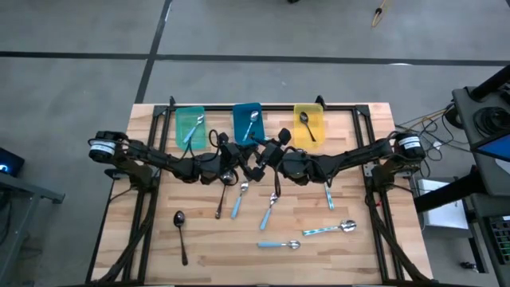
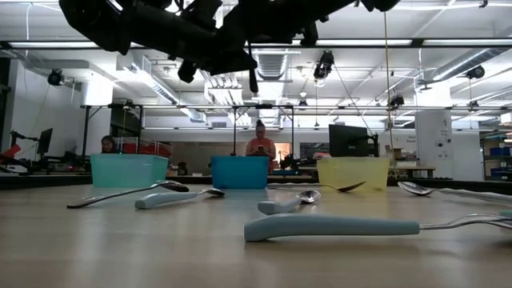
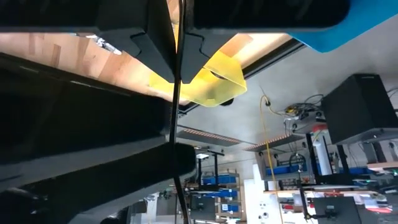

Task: Sort silverware by color (type)
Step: Put the black spoon into the yellow bin

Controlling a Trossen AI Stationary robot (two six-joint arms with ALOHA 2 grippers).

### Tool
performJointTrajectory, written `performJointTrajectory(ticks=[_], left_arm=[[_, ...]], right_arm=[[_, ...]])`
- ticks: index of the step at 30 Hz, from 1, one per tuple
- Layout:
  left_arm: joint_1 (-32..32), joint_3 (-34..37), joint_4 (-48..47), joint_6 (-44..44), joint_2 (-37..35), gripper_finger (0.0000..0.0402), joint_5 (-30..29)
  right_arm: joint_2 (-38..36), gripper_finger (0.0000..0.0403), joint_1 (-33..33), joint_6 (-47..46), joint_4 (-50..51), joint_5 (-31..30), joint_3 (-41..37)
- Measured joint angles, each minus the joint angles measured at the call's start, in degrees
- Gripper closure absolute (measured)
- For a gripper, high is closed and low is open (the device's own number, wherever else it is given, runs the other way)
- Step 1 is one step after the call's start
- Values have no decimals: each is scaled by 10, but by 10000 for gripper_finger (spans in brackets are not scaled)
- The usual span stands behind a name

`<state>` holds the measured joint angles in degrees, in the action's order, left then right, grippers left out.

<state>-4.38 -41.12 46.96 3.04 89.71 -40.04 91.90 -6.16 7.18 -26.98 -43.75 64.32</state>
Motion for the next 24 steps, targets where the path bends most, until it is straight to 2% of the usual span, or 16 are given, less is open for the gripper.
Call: performJointTrajectory(ticks=[5,7,20,24], left_arm=[[0,0,2,-6,0,401,0],[0,0,2,-6,0,401,-1],[0,0,1,-10,0,401,0],[-1,0,0,-14,-1,388,16]], right_arm=[[-3,370,0,-1,1,-2,-2],[-3,387,1,-1,1,-3,-2],[-6,391,1,-5,15,-3,-1],[-9,391,1,-9,27,-2,1]])
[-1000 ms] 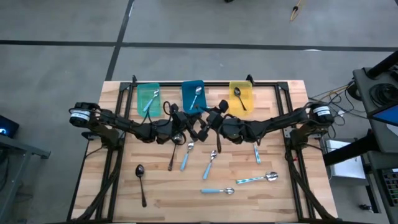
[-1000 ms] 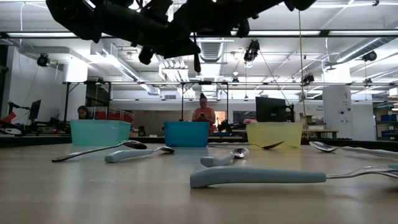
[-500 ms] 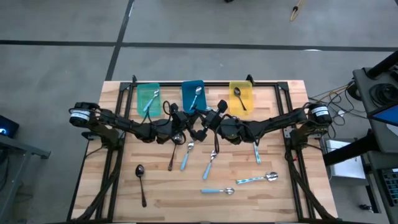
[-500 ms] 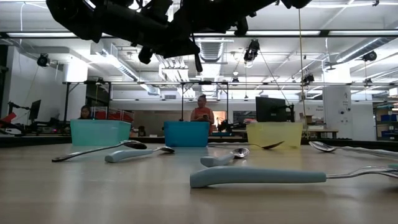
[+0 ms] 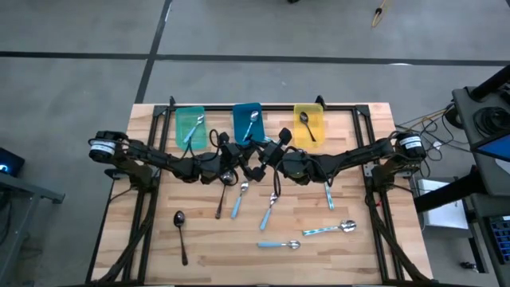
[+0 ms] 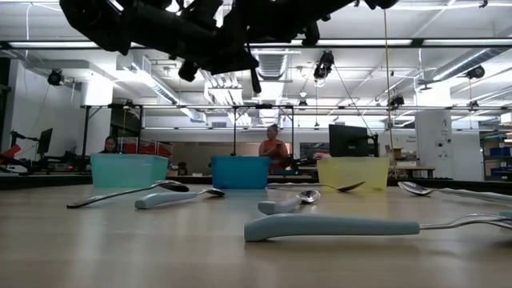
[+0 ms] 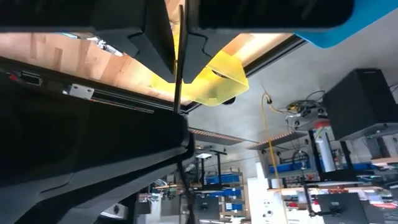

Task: Sort silverware by color (type)
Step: Put the black spoon into the yellow bin

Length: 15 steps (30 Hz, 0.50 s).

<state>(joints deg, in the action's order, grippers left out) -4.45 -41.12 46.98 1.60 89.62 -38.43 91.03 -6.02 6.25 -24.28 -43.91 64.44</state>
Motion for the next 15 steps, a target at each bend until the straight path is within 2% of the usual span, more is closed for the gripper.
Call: performJointTrajectory(ticks=[8,15], left_arm=[[0,0,-20,-17,-15,324,10],[0,5,-88,-53,-65,285,14]], right_arm=[[-11,392,2,-4,57,-2,20],[-19,392,14,-42,235,-4,98]])
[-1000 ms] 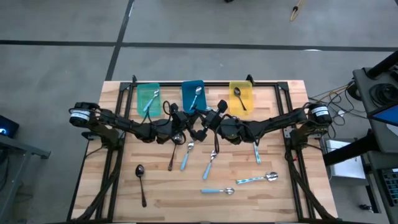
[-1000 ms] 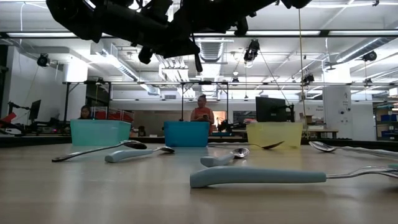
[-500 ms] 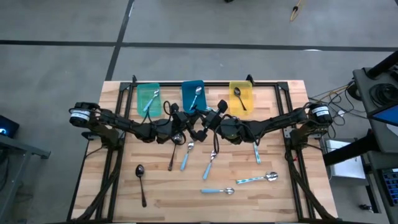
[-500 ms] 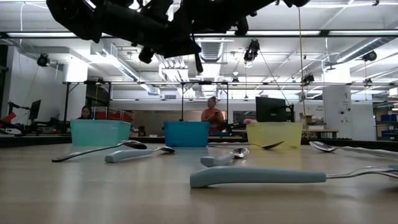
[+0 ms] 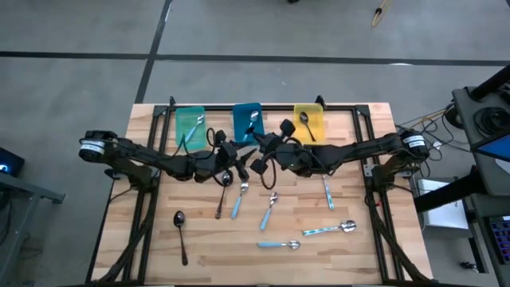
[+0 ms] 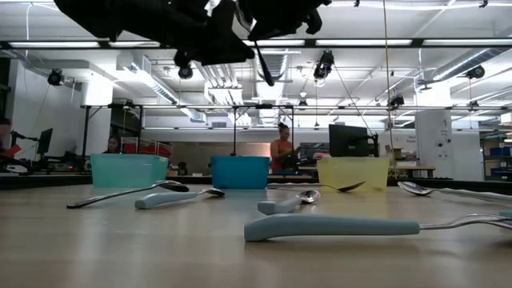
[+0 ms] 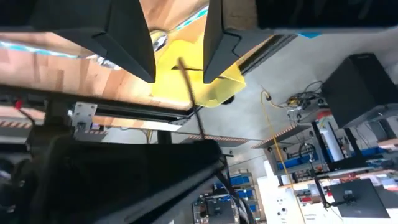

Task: Sort silverware by color (type)
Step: Put the black spoon into the yellow bin

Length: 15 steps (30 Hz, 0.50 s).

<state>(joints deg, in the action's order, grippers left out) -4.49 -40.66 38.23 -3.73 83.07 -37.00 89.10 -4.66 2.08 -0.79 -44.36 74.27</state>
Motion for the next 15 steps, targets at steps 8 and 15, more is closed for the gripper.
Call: performJointTrajectory(ticks=[8,15], left_arm=[[0,12,-63,-69,-84,277,-13],[2,51,-68,-118,-160,277,-15]], right_arm=[[0,392,49,-113,274,68,141],[0,392,150,-205,418,273,220]])
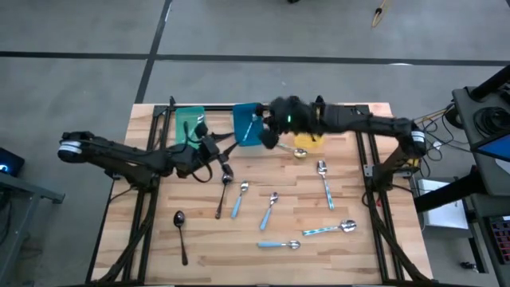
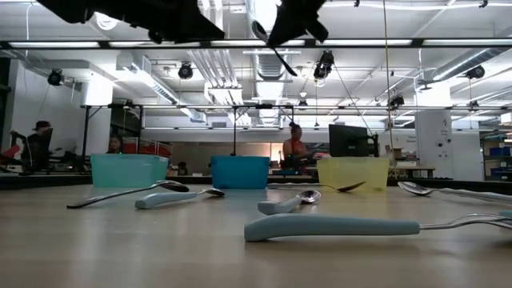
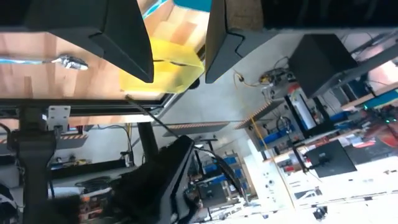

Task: Sort silverware by color (type)
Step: Put the black spoon into the yellow bin

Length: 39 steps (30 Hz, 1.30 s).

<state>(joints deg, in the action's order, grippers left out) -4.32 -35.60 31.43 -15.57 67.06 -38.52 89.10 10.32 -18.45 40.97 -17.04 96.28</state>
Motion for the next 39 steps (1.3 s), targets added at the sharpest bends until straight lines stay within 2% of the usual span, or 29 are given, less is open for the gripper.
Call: performJointTrajectory(ticks=[5,8,16,24,39], left_arm=[[0,38,1,1,-43,277,0],[0,58,1,9,-60,277,-1],[0,65,28,-10,-90,277,0],[1,50,52,-25,-123,277,0],[0,48,34,-35,-145,277,0]], right_arm=[[0,392,95,-51,54,181,5],[1,392,143,-79,93,229,-1],[35,392,241,-105,255,234,-1],[99,392,315,-93,339,236,-1],[205,392,373,-65,350,281,-2]])
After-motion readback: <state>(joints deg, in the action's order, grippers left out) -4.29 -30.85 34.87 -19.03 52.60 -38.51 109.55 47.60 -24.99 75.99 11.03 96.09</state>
